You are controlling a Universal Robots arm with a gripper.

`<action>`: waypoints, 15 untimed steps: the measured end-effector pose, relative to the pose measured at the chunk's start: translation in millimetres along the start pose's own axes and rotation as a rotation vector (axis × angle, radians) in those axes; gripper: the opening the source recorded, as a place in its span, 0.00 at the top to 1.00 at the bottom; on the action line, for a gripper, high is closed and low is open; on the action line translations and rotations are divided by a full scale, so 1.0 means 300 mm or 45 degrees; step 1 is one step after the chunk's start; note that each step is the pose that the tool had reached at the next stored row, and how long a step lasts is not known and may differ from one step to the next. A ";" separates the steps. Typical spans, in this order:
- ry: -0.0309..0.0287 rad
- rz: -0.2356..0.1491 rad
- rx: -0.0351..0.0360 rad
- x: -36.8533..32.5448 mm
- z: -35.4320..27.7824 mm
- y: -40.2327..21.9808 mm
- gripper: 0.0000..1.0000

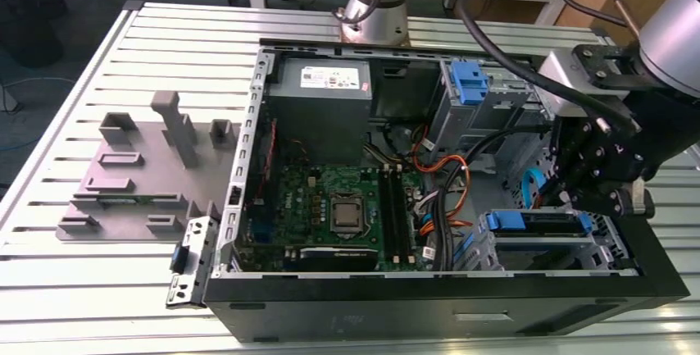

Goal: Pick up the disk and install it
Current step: 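Insert the first disk wire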

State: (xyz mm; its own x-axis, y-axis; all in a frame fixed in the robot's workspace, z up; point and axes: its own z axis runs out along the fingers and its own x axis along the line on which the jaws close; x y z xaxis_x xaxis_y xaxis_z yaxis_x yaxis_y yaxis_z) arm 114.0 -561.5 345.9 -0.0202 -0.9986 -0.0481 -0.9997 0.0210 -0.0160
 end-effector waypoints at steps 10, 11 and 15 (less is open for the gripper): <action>-0.0049 -0.002 0.0062 0.042 0.004 -0.001 0.84; -0.0069 -0.003 0.0081 0.044 0.004 -0.001 0.84; -0.0142 -0.004 0.0140 0.049 0.008 -0.001 0.84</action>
State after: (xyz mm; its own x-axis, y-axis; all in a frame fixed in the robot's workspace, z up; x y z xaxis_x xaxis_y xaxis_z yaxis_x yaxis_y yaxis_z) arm 114.0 -576.0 342.8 -0.0166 -0.9981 -0.0592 -0.9995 0.0182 -0.0272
